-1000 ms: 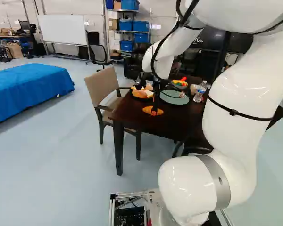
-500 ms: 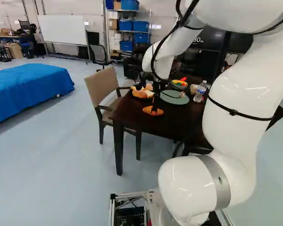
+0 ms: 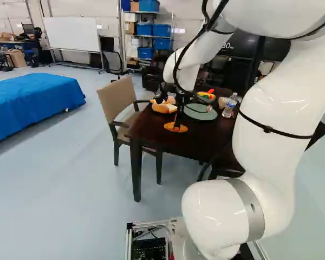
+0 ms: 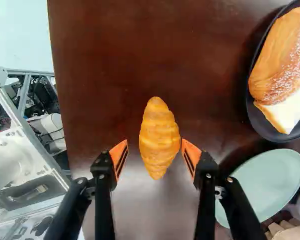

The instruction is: Move the croissant to the empty plate

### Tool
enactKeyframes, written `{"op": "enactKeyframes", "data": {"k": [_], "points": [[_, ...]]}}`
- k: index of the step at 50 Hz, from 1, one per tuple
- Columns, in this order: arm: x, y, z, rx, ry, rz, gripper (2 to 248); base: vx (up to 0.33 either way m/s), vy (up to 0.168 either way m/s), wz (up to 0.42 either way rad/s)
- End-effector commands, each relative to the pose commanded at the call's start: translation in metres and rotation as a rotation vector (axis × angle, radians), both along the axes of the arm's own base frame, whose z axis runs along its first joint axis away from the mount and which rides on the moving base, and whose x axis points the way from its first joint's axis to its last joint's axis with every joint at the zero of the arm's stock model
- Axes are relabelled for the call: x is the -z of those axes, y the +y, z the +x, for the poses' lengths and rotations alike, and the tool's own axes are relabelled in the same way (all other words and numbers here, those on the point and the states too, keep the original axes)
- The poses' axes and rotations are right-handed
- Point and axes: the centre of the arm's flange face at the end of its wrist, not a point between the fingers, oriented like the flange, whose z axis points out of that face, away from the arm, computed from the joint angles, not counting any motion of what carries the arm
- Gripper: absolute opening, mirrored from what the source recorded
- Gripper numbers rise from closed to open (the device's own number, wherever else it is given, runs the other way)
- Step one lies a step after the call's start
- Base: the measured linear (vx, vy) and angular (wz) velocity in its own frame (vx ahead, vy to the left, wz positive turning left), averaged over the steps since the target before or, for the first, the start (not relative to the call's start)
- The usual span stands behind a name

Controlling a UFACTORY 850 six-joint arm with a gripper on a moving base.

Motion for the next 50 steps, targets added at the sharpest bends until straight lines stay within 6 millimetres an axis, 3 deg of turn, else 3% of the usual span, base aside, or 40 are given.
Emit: {"op": "enactKeyframes", "data": {"k": [8, 9, 13, 14, 40, 41, 50], "points": [[0.0000, 0.0000, 0.0000, 0.000, 0.000, 0.000, 151, 0.000, 0.000, 0.000], [0.0000, 0.0000, 0.0000, 0.000, 0.000, 0.000, 140, 0.000, 0.000, 0.000], [0.0000, 0.0000, 0.0000, 0.000, 0.000, 0.000, 140, 0.000, 0.000, 0.000], [0.0000, 0.0000, 0.0000, 0.000, 0.000, 0.000, 130, 0.000, 0.000, 0.000], [0.0000, 0.0000, 0.0000, 0.000, 0.000, 0.000, 132, 0.000, 0.000, 0.000], [0.0000, 0.0000, 0.0000, 0.000, 0.000, 0.000, 123, 0.000, 0.000, 0.000], [0.0000, 0.0000, 0.0000, 0.000, 0.000, 0.000, 117, 0.000, 0.000, 0.000]]}}
